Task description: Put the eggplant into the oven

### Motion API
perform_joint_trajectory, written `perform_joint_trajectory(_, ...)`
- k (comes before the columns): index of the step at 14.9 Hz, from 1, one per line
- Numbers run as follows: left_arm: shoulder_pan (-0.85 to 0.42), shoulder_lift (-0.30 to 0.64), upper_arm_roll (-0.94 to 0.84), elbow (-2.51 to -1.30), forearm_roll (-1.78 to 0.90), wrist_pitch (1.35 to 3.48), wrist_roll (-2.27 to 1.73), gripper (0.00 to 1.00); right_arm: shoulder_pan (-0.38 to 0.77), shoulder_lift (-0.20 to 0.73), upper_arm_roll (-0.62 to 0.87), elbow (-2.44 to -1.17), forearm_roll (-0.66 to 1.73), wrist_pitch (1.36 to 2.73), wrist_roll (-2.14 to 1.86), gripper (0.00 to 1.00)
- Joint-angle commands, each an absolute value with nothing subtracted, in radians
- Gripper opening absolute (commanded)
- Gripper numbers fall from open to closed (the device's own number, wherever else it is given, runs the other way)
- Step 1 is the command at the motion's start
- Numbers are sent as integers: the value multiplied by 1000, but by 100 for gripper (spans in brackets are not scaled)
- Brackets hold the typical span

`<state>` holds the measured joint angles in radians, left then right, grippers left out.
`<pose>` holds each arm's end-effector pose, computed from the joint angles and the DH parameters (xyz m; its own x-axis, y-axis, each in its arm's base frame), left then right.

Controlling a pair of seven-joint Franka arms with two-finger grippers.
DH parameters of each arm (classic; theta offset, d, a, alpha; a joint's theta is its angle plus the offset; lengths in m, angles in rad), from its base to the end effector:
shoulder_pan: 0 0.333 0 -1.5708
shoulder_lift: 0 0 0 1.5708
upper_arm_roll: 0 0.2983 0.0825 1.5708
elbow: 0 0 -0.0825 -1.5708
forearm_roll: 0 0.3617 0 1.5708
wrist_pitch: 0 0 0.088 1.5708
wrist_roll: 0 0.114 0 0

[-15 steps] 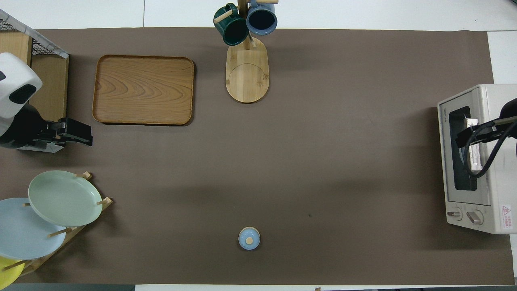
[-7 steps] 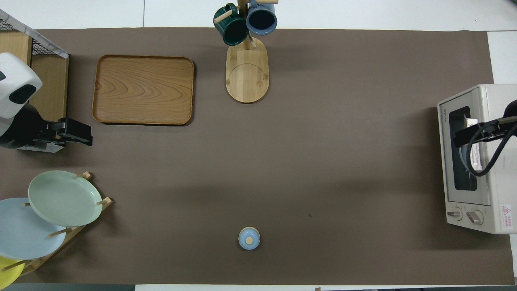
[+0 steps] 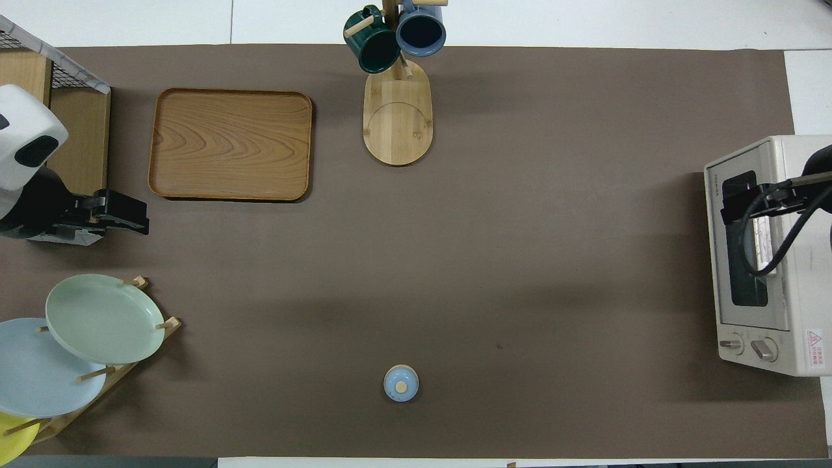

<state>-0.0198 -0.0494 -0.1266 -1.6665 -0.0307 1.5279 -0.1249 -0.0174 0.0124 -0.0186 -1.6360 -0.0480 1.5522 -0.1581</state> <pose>0.5042 -0.0795 0.5791 0.9955 -0.0215 -0.0918 -0.0204 -0.9997 0.0131 0.5293 -0.0246 0.5627 0.9874 0.1209 -0.1024 0.1248 -0.9917 0.0323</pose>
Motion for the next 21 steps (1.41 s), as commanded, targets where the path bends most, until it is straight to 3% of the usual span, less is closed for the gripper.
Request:
perform_joint_trajectory(1,-14,-60,-126,-1664,-43,1513,-118,100,9,92,-46,-1518,-17,1468,-140,100)
perform_joint_trajectory(21,-14,-60,-126,-1664,-43,1513,-118,100,3,66,-69,-1519,34,1520,-83,100)
